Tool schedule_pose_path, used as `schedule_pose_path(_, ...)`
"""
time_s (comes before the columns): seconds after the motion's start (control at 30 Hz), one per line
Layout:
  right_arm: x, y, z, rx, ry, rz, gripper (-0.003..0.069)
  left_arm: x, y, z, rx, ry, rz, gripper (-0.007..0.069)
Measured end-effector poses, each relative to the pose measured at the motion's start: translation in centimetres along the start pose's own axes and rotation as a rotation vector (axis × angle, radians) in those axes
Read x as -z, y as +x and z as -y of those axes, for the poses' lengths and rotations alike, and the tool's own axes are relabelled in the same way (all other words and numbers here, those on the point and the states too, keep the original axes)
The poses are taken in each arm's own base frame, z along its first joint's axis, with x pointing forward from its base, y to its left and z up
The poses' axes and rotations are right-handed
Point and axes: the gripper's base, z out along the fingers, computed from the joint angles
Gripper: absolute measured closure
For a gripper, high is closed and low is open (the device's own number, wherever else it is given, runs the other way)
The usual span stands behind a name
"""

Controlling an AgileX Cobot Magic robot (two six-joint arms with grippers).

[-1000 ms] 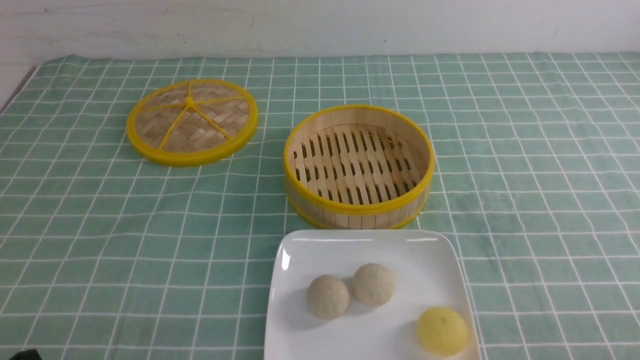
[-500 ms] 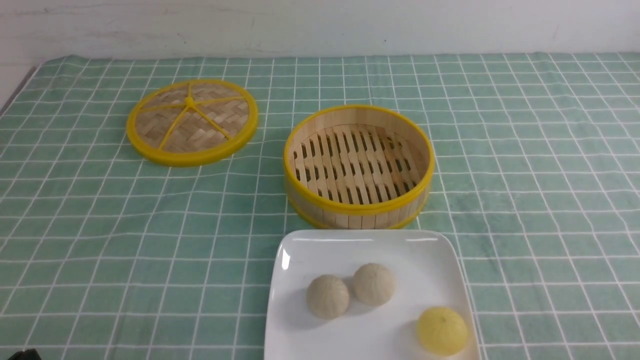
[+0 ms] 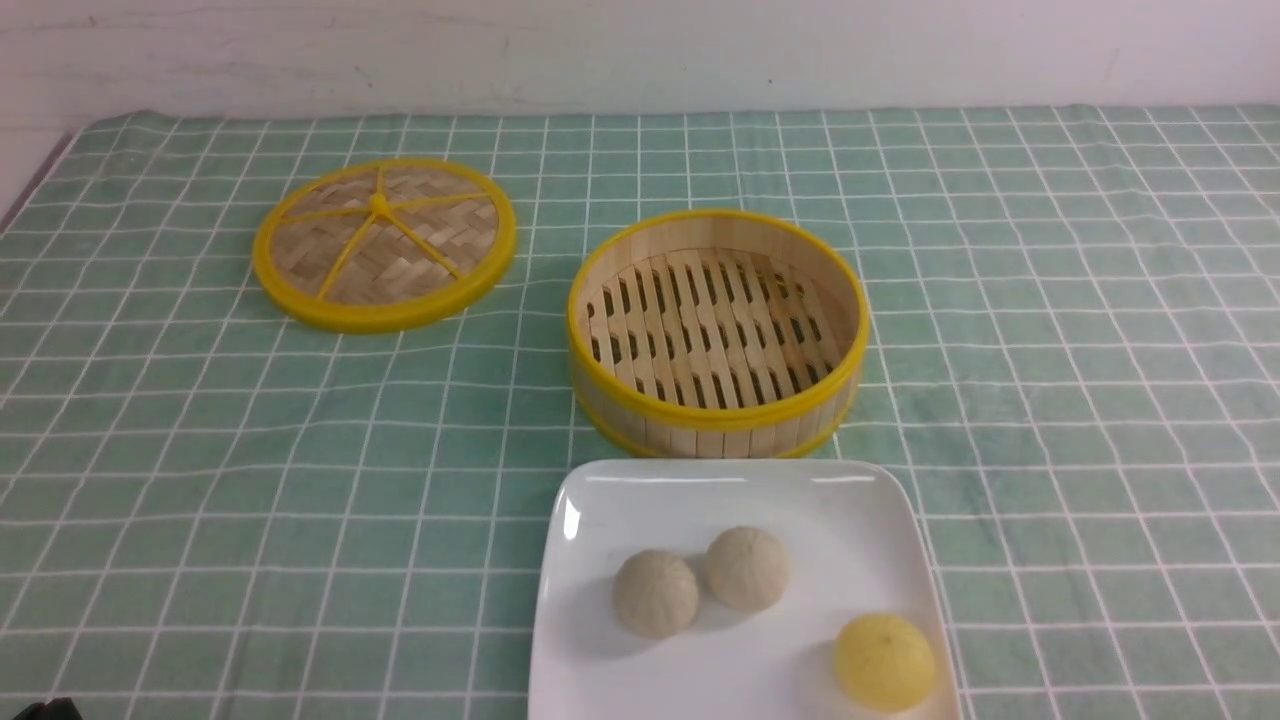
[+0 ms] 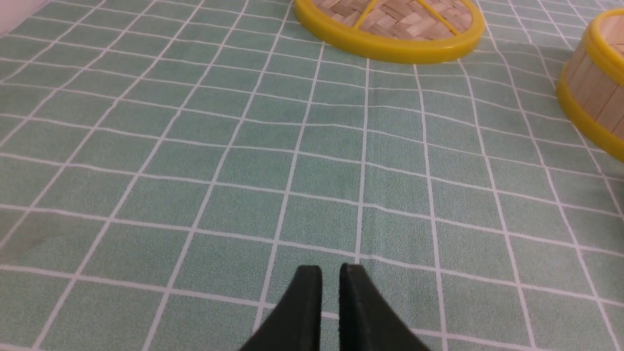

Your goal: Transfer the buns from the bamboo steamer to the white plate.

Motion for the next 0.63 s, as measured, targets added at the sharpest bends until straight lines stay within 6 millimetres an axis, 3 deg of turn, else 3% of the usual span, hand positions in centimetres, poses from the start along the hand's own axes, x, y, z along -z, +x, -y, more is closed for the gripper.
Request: schedule_pose_path(0.63,0.0,0.0,0.0,0.0,0.0,0.0,0.0489,0.0,0.0,0.0,-0.001,0.0,0.0,0.0515)
